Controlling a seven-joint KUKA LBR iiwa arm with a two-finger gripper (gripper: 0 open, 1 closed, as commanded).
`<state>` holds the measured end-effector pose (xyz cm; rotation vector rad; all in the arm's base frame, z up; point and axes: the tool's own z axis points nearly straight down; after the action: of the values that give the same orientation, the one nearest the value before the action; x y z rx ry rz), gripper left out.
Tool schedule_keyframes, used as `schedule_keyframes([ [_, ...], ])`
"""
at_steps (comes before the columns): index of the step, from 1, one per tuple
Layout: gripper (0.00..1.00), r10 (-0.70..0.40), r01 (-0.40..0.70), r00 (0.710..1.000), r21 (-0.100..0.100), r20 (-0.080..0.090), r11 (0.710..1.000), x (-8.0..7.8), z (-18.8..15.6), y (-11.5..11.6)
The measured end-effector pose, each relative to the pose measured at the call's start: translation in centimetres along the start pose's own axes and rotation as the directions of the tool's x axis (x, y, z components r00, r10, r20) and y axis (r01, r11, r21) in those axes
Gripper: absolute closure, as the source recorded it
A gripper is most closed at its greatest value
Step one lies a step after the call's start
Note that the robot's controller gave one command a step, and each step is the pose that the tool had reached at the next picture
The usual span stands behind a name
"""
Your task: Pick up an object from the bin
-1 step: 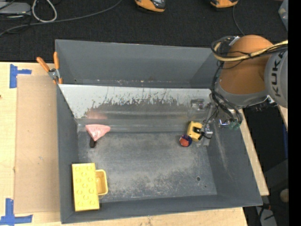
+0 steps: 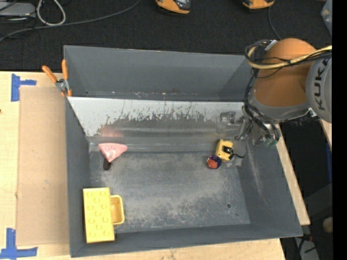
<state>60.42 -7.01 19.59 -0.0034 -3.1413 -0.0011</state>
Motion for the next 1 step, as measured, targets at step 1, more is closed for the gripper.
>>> schedule_keyframes([
  [1, 0.0, -0.074, 0.074, 0.997, 0.0, 0.003, 0.997, -1.28, 8.57, -3.86],
])
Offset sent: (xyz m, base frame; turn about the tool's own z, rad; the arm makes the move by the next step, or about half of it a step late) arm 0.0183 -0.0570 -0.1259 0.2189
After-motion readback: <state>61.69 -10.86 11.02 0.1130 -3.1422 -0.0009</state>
